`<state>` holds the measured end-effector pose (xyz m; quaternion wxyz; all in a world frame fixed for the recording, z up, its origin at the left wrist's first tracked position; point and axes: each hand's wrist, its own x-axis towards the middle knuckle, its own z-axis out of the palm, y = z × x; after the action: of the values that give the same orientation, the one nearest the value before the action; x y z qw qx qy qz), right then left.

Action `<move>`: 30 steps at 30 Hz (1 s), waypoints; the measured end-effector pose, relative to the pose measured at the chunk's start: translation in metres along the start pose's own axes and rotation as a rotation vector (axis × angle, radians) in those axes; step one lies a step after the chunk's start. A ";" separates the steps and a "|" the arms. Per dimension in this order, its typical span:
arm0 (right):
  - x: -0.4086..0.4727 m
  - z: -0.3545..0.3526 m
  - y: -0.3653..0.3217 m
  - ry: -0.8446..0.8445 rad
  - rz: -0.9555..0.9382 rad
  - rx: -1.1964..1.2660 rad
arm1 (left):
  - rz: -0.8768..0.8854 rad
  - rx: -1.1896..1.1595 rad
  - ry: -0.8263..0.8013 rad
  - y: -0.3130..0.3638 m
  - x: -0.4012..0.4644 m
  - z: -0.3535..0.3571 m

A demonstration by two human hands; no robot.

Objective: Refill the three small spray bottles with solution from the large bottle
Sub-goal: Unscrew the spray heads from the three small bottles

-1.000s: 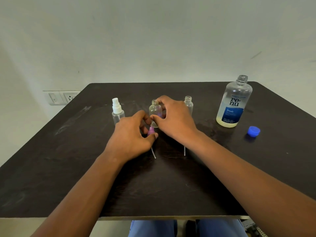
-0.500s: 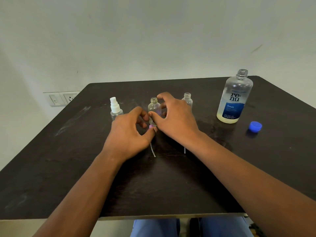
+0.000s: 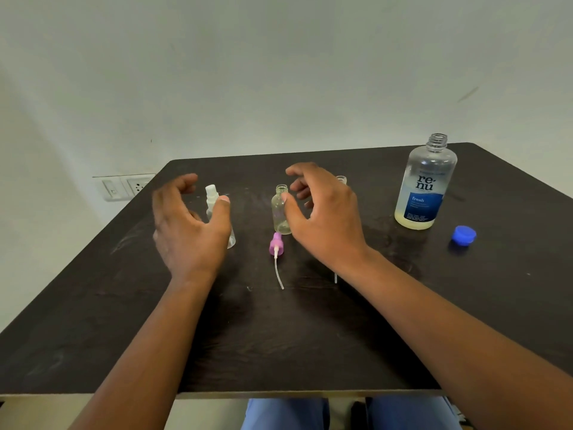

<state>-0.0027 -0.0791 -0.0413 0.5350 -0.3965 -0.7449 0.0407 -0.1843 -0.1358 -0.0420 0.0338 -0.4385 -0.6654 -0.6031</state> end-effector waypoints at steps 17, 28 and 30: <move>-0.010 0.002 -0.006 -0.088 -0.003 0.239 | -0.047 -0.317 -0.051 -0.006 0.006 0.000; -0.013 0.002 -0.014 -0.353 0.110 0.563 | -0.134 -0.865 -0.640 -0.002 0.011 -0.002; -0.012 0.003 -0.014 -0.349 0.105 0.548 | -0.162 -0.852 -0.654 0.000 0.009 -0.003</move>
<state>-0.0113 -0.0956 -0.0451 0.4832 -0.2627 -0.7652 0.3346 -0.1911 -0.1335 -0.0356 -0.4025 -0.5253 -0.3697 -0.6522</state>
